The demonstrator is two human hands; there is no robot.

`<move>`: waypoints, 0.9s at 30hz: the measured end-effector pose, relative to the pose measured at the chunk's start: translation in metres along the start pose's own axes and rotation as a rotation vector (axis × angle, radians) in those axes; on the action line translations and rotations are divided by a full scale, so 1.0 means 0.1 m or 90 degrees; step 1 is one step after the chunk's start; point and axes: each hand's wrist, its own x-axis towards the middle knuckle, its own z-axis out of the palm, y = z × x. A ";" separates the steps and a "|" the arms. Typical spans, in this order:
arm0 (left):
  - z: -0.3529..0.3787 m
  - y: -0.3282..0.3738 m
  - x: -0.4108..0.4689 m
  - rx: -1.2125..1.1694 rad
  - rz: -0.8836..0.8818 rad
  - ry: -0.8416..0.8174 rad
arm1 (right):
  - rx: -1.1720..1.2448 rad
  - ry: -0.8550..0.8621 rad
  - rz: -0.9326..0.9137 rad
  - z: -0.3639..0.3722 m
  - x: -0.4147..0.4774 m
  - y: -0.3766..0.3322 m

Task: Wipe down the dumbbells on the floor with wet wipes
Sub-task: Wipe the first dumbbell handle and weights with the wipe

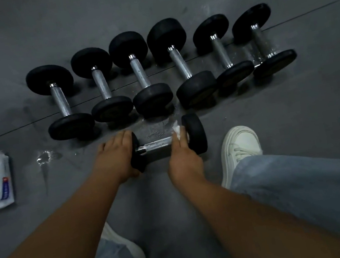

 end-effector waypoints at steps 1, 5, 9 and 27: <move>-0.02 -0.01 0.03 0.005 0.006 -0.005 | 0.000 -0.011 -0.011 0.06 -0.11 0.04; -0.06 -0.04 0.09 0.008 0.006 -0.024 | -0.013 -0.002 -0.027 0.12 -0.14 0.07; -0.05 -0.04 0.08 -0.014 0.009 -0.012 | 0.012 0.014 -0.021 0.03 0.02 0.04; -0.04 -0.07 0.08 -0.074 0.026 -0.069 | 1.051 0.141 0.377 0.10 0.15 -0.17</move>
